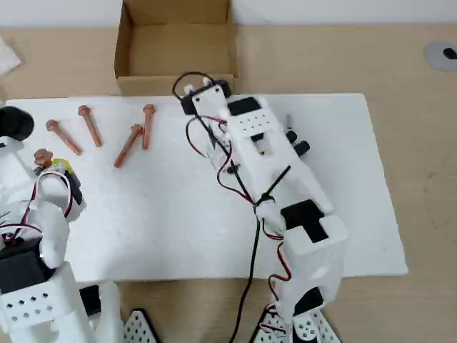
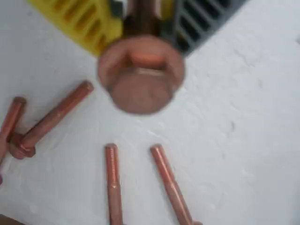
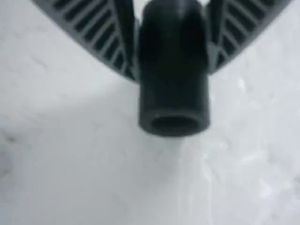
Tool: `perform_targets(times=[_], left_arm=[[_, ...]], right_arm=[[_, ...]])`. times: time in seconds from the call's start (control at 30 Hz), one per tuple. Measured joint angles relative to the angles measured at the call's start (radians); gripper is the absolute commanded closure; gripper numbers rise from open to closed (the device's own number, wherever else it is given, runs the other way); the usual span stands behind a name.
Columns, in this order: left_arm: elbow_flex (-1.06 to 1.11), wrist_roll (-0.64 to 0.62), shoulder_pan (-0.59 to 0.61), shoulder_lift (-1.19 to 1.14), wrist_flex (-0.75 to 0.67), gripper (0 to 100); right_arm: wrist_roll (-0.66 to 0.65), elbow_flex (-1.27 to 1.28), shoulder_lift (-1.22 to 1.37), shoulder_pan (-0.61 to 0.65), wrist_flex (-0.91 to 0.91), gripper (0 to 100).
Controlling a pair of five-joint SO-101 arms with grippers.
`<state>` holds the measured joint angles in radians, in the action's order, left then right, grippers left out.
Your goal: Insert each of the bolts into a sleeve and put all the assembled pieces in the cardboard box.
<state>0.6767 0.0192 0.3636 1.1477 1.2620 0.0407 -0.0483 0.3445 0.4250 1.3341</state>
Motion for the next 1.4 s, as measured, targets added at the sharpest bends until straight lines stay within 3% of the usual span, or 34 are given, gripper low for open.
perform_targets(times=[0.2, 0.37, 0.63, 0.8, 1.07, 1.4], left_arm=[[-0.104, -0.094, 0.000, 0.071, -0.002, 99], [-0.124, -0.089, -0.046, 0.144, -0.100, 99], [-0.094, -0.055, -0.336, 0.155, -0.135, 99], [-0.107, -0.094, -0.457, 0.153, -0.199, 99], [-0.166, -0.167, -0.568, 0.161, -0.315, 99], [-0.166, -0.167, -0.761, 0.152, -0.318, 99]], right_arm=[[-0.046, -0.279, -0.213, 0.041, 0.210, 98.7], [-0.196, -0.445, -0.494, 0.132, 0.387, 98.7], [-0.249, -0.216, -0.872, 0.170, 0.404, 98.7], [-0.258, 0.190, -1.181, 0.169, 0.236, 98.7], [-0.261, 0.942, -1.720, 0.083, -0.181, 98.7], [-0.321, 1.476, -1.984, 0.080, -0.623, 98.8]])
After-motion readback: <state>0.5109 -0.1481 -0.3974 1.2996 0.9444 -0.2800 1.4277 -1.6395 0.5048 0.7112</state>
